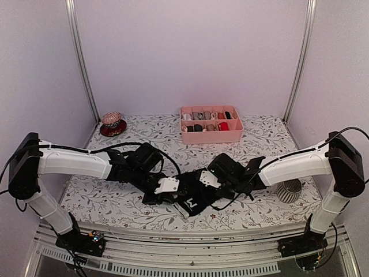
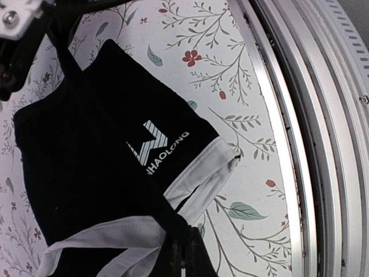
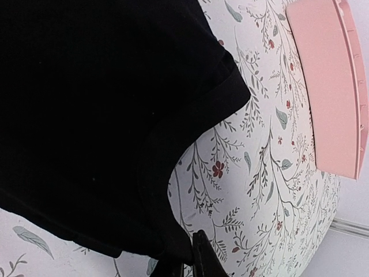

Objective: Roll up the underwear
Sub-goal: Fold the underwear at the center of the board.

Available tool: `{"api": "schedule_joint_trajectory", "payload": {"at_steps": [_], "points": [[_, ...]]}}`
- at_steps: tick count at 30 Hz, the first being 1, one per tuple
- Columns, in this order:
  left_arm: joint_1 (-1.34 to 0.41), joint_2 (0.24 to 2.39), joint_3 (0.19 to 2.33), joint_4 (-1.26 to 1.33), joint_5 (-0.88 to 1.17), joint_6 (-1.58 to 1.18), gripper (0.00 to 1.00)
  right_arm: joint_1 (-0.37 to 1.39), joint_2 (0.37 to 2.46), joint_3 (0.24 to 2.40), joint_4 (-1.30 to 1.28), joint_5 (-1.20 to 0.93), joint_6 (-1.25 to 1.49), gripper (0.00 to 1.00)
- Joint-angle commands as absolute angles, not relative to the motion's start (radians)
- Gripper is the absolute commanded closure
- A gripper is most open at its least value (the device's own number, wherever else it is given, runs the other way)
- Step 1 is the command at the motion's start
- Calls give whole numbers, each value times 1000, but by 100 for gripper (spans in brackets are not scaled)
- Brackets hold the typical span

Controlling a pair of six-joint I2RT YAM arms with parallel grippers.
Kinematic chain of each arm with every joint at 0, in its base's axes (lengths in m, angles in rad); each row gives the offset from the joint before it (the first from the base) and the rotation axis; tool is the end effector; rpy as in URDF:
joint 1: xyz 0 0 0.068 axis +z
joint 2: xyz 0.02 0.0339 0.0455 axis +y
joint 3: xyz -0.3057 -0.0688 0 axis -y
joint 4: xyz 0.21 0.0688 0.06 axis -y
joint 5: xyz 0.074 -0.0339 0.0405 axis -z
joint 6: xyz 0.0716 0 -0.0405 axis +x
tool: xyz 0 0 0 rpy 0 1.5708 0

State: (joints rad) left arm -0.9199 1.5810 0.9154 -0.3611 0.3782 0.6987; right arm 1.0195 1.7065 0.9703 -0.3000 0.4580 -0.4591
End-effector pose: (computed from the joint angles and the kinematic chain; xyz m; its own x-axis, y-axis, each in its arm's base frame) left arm 0.1596 -0.2532 0.2164 0.1531 0.7855 -0.5996 0.9882 -0.1231 0.0911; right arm 0.1986 0.2626 0.2009 -0.1177 -0.9503 -0.2881 -0.7789 0.2684 -0.5668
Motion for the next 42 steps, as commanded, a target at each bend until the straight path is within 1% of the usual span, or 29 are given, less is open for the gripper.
{"api": "schedule_joint_trajectory", "payload": {"at_steps": [1,11,15,19,21,25,29,35,39,42], "points": [[-946,1598,942,-416,400,696,100,1028,1707,950,-291,537,-424,91],[-979,1591,965,-460,458,699,100,1034,1709,943,-300,562,-390,91],[-980,1615,979,-460,439,680,99,1059,1617,929,-285,427,-377,83],[-977,1616,981,-442,408,657,99,1112,1521,900,-270,330,-388,68],[-976,1611,981,-436,404,654,99,1133,1491,878,-244,300,-395,65],[-969,1601,984,-436,413,652,99,1159,1475,831,-199,277,-401,64],[-965,1594,983,-436,423,656,99,1168,1515,785,-123,282,-398,64],[-957,1602,992,-434,434,657,99,1202,1562,675,109,307,-542,65],[-956,1604,992,-433,435,658,99,1202,1632,692,161,357,-597,67],[-956,1606,995,-433,438,659,99,1201,1677,718,174,343,-605,67]]}}
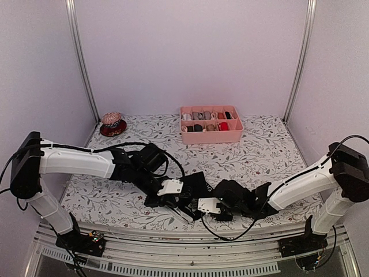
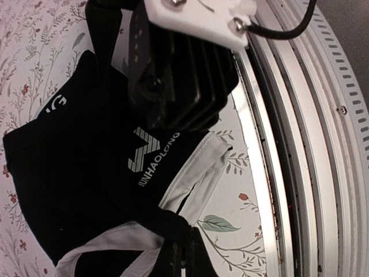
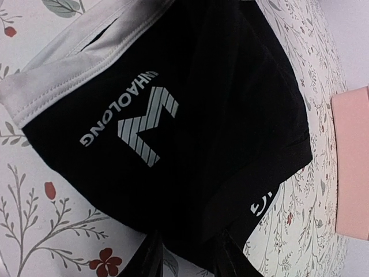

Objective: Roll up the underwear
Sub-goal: Fold the underwear at the center of the board.

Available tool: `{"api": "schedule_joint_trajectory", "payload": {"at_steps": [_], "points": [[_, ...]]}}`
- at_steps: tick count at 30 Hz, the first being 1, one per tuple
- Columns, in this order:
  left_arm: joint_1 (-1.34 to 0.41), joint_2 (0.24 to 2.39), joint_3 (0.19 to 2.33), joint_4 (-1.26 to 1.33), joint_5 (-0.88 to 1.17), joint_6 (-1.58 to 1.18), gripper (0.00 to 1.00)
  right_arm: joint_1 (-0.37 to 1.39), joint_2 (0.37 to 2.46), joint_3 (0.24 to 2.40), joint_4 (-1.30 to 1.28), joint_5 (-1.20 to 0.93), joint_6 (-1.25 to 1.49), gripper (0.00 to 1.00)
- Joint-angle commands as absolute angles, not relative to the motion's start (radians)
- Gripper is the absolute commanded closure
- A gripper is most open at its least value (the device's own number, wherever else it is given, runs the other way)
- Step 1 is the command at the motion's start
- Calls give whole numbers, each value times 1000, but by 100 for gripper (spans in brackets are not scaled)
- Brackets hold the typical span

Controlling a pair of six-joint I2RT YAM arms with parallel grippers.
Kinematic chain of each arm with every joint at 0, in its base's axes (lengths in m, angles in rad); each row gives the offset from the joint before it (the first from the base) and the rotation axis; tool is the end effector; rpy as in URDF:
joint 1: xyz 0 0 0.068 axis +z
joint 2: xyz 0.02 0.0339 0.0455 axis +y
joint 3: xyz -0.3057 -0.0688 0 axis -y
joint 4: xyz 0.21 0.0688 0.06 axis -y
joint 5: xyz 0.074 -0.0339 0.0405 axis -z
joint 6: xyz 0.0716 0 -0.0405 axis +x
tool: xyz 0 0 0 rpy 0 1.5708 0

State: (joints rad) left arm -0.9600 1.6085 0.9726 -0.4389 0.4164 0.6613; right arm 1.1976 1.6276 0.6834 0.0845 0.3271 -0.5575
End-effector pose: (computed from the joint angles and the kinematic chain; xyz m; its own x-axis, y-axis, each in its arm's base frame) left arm 0.1498 -0.2644 0.2199 0.1298 0.7939 -0.5941 0.9882 -0.1530 0.0115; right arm 0.1314 0.2725 0.1763 0.1917 -0.8846 -0.4250 -0.8295 0.0854 -0.5519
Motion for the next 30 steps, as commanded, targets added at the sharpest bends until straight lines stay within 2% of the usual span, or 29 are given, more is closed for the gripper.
{"api": "schedule_joint_trajectory", "payload": {"at_steps": [1,7,20,30], "points": [[-956,1607,996,-433,438,658,99,1202,1696,727,176,348,-609,68],[-956,1611,994,-434,436,659,99,1201,1736,749,186,373,-617,71],[-956,1606,999,-447,428,663,99,1207,1622,755,107,285,-588,70],[-956,1603,1003,-454,436,661,99,1206,1745,778,150,384,-605,71]]}}
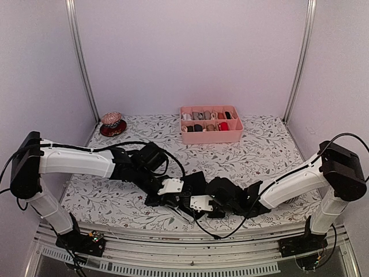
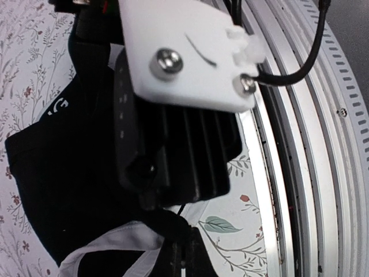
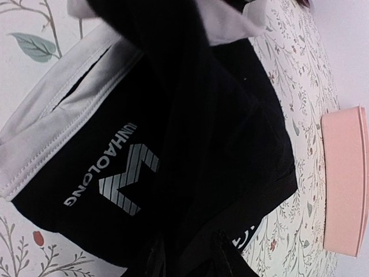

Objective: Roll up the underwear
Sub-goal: Fold the underwear at the center of the board.

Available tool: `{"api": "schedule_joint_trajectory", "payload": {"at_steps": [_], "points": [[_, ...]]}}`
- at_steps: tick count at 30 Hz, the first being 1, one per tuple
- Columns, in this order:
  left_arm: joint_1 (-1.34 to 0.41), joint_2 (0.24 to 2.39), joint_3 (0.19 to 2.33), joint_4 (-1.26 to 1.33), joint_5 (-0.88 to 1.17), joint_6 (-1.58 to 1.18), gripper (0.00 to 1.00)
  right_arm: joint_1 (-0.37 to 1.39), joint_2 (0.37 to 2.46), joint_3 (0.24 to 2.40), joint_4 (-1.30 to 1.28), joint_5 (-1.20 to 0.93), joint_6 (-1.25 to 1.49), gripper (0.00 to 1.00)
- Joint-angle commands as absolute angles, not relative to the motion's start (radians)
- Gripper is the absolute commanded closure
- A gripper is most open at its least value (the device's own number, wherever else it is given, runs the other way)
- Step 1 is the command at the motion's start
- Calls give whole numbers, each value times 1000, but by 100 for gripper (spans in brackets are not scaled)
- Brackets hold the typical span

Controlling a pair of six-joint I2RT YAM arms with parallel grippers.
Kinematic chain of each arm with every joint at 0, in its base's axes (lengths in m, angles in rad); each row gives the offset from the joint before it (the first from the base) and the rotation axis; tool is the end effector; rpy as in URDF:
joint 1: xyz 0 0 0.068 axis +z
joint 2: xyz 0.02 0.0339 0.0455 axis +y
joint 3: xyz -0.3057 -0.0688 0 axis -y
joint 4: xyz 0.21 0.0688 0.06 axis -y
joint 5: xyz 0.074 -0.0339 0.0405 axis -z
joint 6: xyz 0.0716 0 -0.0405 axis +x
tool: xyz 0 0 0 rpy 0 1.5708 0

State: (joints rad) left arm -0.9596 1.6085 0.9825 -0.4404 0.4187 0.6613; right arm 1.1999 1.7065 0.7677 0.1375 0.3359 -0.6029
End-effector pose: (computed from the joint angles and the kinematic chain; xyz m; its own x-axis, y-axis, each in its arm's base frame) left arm 0.1507 -0.2659 0.2225 0.1323 0.7890 -0.6000 0.9880 -0.1536 0.0159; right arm 0.1425 0.3012 0.1807 0.2374 -0.8666 -0.4389 -0.8039 0.0783 -0.5895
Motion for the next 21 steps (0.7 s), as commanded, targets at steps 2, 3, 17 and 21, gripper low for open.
{"api": "schedule_joint_trajectory", "payload": {"at_steps": [2,3,17,21], "points": [[-956,1603,1003,-455,438,663,99,1206,1749,777,154,392,-606,71],[-956,1603,1004,-455,438,663,99,1206,1752,777,154,396,-606,72],[-956,1585,1013,-473,437,669,99,1193,1738,788,141,521,-632,98],[-955,1580,1042,-504,457,667,98,1194,1702,803,103,559,-668,98]]}}
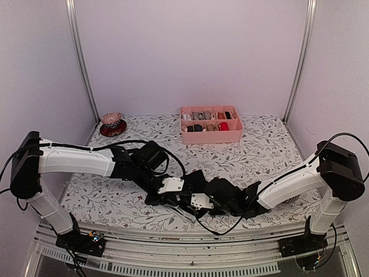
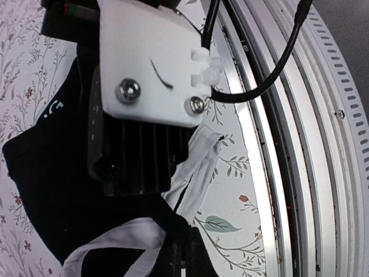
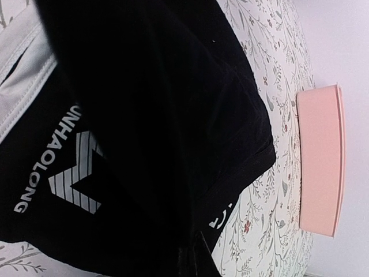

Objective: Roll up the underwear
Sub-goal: Fold the underwear at the center of the board.

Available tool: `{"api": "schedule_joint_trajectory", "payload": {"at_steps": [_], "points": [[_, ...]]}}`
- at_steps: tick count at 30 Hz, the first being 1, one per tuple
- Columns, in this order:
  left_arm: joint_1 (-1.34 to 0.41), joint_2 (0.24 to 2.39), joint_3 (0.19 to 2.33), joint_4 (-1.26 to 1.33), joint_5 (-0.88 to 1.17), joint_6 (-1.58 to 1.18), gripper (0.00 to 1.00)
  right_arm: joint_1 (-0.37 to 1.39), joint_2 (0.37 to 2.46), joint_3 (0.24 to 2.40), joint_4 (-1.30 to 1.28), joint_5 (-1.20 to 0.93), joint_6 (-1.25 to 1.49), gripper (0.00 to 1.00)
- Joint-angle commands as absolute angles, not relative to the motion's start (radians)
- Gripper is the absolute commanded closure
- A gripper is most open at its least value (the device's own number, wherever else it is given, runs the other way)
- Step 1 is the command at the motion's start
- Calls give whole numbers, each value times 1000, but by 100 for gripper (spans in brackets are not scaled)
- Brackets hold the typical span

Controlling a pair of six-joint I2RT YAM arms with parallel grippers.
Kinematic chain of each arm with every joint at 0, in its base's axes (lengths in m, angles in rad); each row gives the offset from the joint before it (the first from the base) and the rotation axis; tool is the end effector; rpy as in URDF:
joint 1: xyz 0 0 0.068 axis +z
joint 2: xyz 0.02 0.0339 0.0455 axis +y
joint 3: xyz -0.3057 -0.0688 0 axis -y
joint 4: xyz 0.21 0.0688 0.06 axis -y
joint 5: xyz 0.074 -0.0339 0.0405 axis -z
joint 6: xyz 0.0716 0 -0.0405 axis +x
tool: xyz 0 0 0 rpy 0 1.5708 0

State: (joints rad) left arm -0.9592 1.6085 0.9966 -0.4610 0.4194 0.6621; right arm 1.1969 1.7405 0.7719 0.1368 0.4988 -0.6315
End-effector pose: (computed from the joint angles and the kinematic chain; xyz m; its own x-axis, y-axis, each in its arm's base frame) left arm 0.1509 -0.2660 0.2250 0.1305 0.7918 -0.5966 0.9880 -0.1542 0.0114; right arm 0.1532 0.2968 0.1746 0.1952 -0.9218 -0.3349 -0.7242 0.0948 -0.6830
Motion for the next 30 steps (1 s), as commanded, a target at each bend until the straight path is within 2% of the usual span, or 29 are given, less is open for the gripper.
{"api": "schedule_joint_trajectory", "payload": {"at_steps": [1,12,25,30], "points": [[-957,1579,1048,-513,465,665,98,1194,1689,807,90,563,-678,98],[-992,1662,1119,-590,557,630,97,1192,1605,791,-16,627,-756,98],[-1022,1765,1200,-638,680,593,95,1150,1607,692,148,722,-895,98],[-1027,1801,1215,-649,681,594,89,1145,1613,676,185,709,-918,98]]}}
